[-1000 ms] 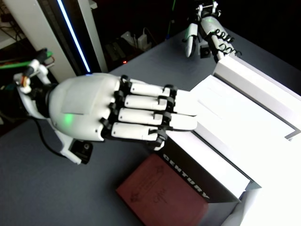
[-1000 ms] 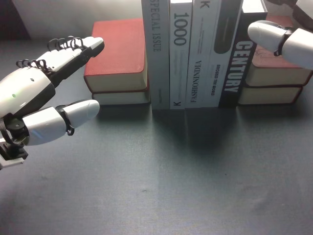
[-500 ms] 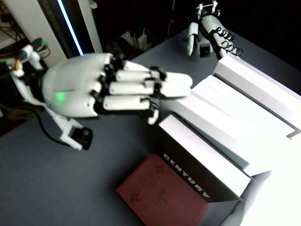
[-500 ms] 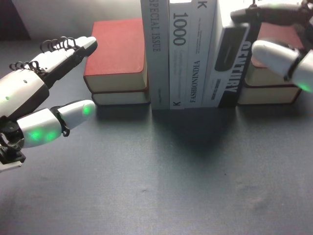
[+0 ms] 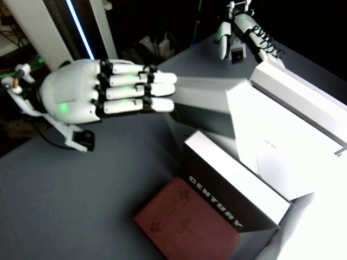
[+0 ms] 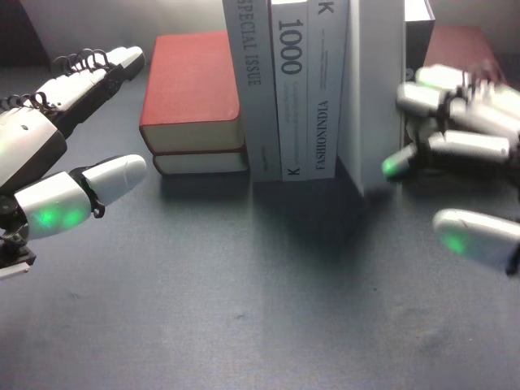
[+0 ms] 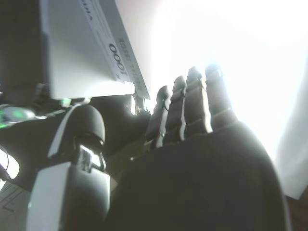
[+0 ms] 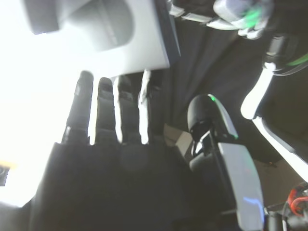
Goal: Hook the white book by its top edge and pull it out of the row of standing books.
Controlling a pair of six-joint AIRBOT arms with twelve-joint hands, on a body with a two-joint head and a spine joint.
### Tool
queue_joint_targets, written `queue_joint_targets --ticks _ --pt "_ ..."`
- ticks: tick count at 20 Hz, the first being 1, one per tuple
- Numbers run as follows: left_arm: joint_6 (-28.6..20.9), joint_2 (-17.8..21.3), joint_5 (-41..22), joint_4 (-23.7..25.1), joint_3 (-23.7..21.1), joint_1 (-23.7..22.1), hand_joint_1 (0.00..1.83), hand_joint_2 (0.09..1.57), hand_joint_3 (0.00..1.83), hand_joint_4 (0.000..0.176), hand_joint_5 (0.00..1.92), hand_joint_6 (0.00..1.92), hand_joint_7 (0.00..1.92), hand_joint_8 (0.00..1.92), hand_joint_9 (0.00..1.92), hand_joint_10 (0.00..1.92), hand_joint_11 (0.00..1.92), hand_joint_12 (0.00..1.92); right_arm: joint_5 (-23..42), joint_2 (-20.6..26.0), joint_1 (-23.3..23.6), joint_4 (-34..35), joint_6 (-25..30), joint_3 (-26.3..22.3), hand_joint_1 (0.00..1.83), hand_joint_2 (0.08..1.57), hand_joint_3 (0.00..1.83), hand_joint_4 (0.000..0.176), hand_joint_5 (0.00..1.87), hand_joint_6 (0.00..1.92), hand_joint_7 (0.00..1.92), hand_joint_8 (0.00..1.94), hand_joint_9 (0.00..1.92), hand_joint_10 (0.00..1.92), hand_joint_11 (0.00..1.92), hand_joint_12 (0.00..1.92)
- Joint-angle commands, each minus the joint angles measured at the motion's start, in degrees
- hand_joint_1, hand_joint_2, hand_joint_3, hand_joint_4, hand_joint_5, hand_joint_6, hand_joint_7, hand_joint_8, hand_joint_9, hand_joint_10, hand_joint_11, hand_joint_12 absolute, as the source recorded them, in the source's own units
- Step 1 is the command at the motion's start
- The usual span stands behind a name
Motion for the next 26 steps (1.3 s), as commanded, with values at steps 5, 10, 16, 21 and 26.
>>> queue_joint_targets --ticks 5,10,16,21,26 --pt "0.1 0.8 -8.4 -1.1 -0.2 -0.2 0.23 1.38 0.0 0.008 0.0 0.0 0.0 0.0 0.0 0.0 0.0 0.0 8.3 -0.3 -8.3 0.9 5.6 -2.5 0.13 1.5 0.0 0.0 0.56 0.51 0.39 0.04 0.27 0.12 0.0 1.19" --pt "0.1 0.9 -8.7 -1.2 -0.4 -0.1 0.25 1.4 0.0 0.038 0.0 0.0 0.0 0.0 0.0 0.0 0.0 0.0 9.2 -1.4 -11.7 2.6 7.2 -3.1 0.17 1.57 0.01 0.0 0.44 0.76 0.65 0.1 0.31 0.79 0.0 1.65" --pt "0.3 1.9 -11.7 -1.2 -1.9 1.6 0.23 1.42 0.01 0.04 0.0 0.0 0.0 0.0 0.0 0.0 0.0 0.0 19.6 2.8 -16.3 8.8 3.0 -5.7 0.09 1.57 0.04 0.0 0.29 0.55 0.67 0.4 0.49 0.87 0.0 1.38" --pt "2.0 3.2 -14.8 -2.1 -3.5 2.6 0.53 1.42 0.0 0.028 0.0 0.0 0.0 0.0 0.0 0.0 0.0 0.0 27.5 6.6 -19.0 16.7 -1.7 -7.0 0.0 1.57 0.05 0.0 0.07 0.01 0.19 0.01 0.16 0.23 0.0 0.97" --pt "3.4 4.6 -18.7 -3.5 -4.7 3.9 0.34 1.36 0.0 0.114 0.0 0.0 0.0 0.0 0.0 0.0 0.0 0.0 27.5 8.6 -17.2 18.7 -3.3 -5.9 0.0 1.51 0.0 0.0 0.0 0.0 0.0 0.0 0.0 0.0 0.0 0.0"
